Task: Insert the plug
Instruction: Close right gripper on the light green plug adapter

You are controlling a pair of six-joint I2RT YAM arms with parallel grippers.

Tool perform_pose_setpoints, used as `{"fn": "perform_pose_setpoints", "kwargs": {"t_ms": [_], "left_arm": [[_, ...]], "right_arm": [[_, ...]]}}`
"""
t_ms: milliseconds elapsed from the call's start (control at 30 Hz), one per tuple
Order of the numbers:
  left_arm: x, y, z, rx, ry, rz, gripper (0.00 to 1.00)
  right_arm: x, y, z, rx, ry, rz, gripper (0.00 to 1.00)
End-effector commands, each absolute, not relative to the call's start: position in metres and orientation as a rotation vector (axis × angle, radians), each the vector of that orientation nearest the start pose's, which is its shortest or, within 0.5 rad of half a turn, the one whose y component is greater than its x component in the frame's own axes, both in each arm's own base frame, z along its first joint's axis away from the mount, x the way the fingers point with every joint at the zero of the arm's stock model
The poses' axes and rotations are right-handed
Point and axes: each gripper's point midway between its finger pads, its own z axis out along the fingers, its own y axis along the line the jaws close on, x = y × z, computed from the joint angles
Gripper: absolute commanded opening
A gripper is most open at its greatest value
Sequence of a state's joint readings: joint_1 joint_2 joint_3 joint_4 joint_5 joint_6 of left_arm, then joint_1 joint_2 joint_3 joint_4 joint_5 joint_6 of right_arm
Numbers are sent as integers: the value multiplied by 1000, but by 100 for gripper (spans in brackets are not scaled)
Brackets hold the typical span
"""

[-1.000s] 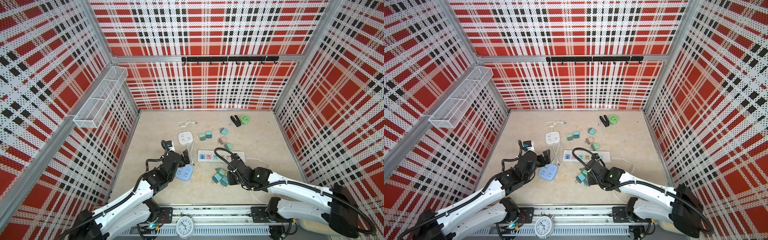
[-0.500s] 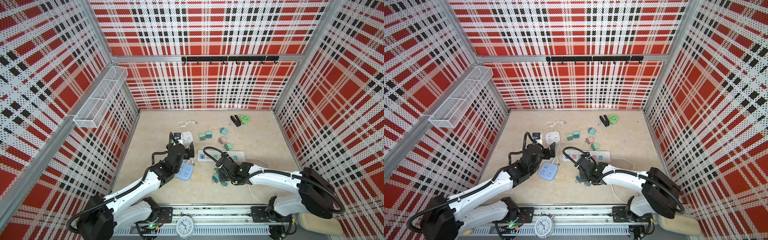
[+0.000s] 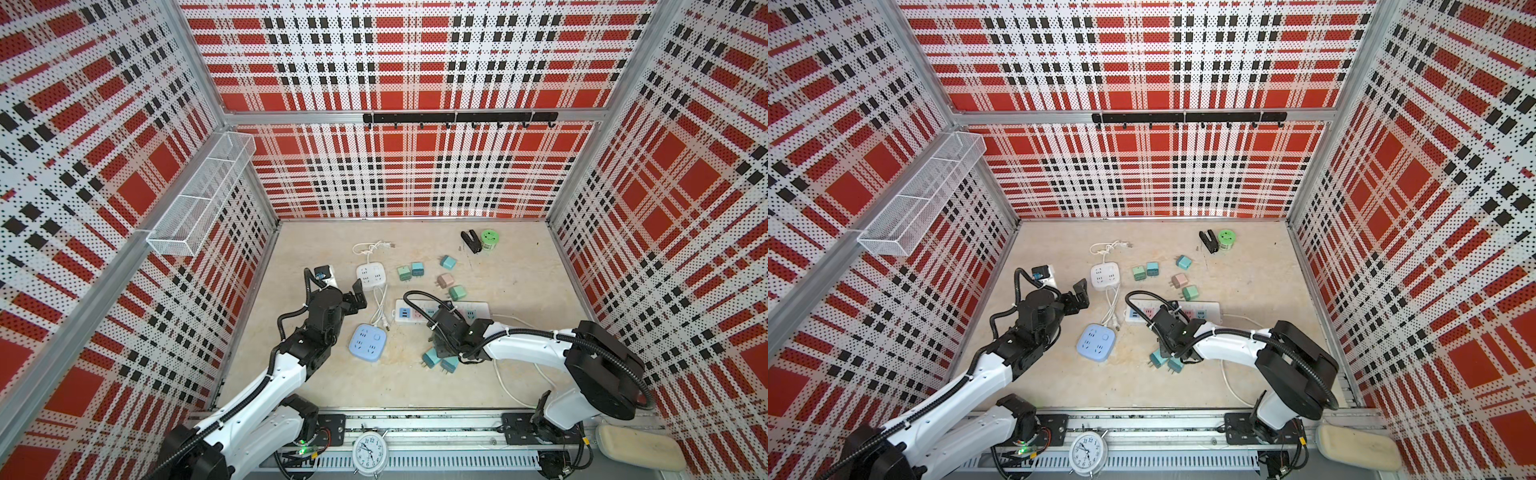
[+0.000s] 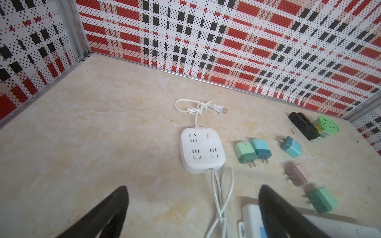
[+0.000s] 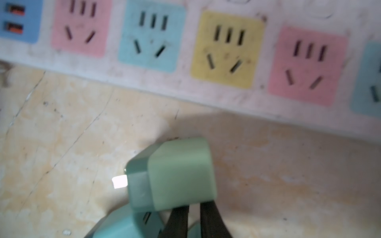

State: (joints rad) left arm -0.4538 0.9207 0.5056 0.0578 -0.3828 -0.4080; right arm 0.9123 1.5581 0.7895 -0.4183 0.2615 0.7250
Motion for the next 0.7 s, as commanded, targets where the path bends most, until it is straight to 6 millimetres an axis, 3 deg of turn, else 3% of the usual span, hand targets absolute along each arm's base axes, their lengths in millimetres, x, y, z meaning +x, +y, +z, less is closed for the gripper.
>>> {"fn": "perform_pose_setpoints", "kwargs": {"t_ms": [0, 367, 567, 667], "left_arm": [[322, -86, 201, -233, 1879, -257, 99], [323, -88, 201, -226, 1882, -261, 99], [323, -87, 202, -219, 1880, -254, 99], [324, -88, 203, -217, 1879, -258, 99]], "right_arm": [[247, 221, 36, -141, 2624, 126, 19], [251, 218, 55, -103, 2574, 187, 29], [249, 211, 86, -67, 2513, 225, 47], [248, 217, 98, -64, 2488, 304, 56]]}}
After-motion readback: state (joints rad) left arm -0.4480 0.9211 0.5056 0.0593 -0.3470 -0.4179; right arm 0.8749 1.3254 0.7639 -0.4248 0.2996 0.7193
